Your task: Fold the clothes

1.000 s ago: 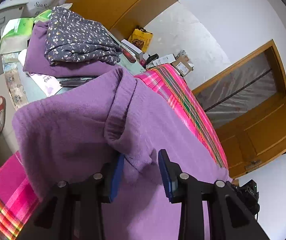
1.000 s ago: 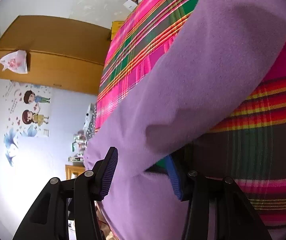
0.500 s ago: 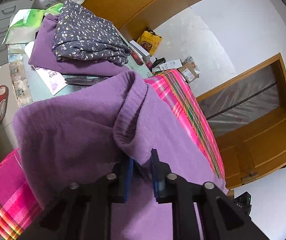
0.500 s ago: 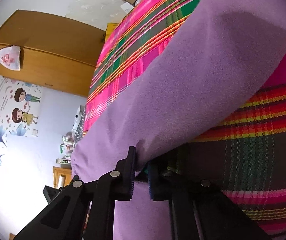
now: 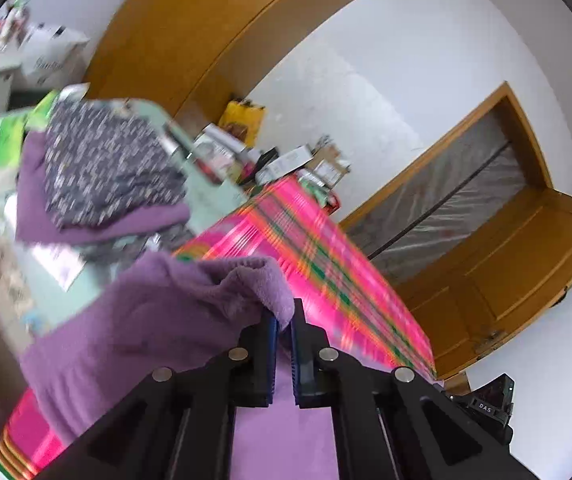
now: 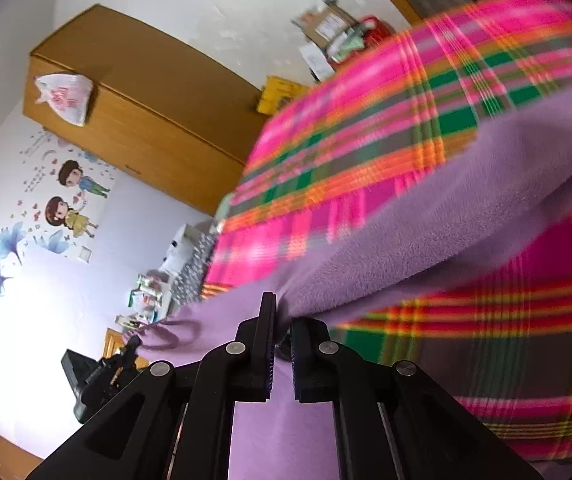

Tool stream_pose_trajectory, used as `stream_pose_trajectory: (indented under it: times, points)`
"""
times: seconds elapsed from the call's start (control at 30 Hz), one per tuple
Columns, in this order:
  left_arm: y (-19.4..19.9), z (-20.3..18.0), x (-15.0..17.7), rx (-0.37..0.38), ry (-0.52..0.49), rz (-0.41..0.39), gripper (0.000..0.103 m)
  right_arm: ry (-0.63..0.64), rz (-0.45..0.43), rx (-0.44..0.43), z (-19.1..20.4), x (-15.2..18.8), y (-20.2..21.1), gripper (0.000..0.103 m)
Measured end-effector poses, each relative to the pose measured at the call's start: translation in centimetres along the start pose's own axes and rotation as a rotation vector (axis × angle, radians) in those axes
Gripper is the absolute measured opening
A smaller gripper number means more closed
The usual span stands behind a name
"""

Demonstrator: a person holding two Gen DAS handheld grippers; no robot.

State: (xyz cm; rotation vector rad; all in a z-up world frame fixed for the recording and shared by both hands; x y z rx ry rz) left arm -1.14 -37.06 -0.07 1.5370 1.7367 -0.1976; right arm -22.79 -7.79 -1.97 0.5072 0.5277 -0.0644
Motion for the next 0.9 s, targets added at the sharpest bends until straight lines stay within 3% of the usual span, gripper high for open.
stream_pose_trajectory:
  times: [0.17,0.33,0.67,0.9]
  points:
    - [0.4,-1.9,-2.0,0.04,-0.037,-0.015,0.006,0.054,-0.053,-0.04,2.5,-1.2,2.1,0.007]
    - [1.7,-1.5,-2.6,0.047,-0.039,-0.029,0.006,0.099,-0.062,-0.084,5.3,-0.2,4.0,0.007]
    - [4.6,2.6,0.6,-0.019,-0.011,0.009,0.006,0.118,0.041,-0.11,5.9,7.2,5.6,0.007]
    - [5.4,7.1,4.3,-0.122,0.025,0.089,0.006,0.047,0.173,-0.042,1.8,13.5,3.9,0.007]
Point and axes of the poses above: each gripper's, at about its wrist camera, not at the fingertips, and y roughly against the way its jaws point, z to its left, x to its underside, the point moved 9 cm from there along -y, roughly the way its jaws point, and after that the axes turned 8 degrees about -z, right-handed, at the moved point
